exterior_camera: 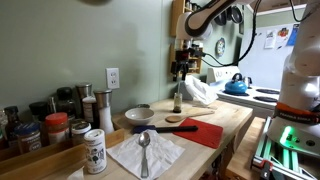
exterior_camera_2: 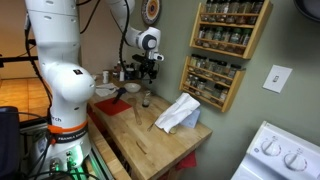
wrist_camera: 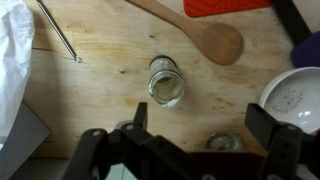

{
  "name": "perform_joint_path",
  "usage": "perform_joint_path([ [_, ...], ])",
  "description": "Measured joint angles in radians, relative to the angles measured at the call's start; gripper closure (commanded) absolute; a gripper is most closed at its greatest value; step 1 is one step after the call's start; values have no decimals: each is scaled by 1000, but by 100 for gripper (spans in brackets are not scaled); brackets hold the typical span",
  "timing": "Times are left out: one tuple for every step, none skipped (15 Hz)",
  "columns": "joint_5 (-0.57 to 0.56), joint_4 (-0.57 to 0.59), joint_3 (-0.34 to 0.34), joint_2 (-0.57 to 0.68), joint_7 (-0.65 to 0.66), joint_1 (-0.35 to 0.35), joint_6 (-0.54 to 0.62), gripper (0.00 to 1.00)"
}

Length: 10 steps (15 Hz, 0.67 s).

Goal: Remove the glass container from the black lid, put it on the table and then put the black lid on the container

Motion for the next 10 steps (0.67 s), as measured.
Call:
perform_joint_path([
  [0, 0, -1, 5, 0, 0, 0, 0],
  [0, 0, -3, 13, 0, 0, 1, 0],
  [0, 0, -5, 23, 0, 0, 3, 0],
  [0, 0, -6, 34, 0, 0, 3, 0],
  [0, 0, -7, 44, 0, 0, 5, 0],
  [0, 1, -8, 56, 0, 0, 6, 0],
  [0, 1, -8, 67, 0, 0, 7, 0],
  [0, 1, -9, 79, 0, 0, 11, 0],
  [0, 1, -9, 91, 0, 0, 20, 0],
  [0, 1, -10, 104, 0, 0, 34, 0],
])
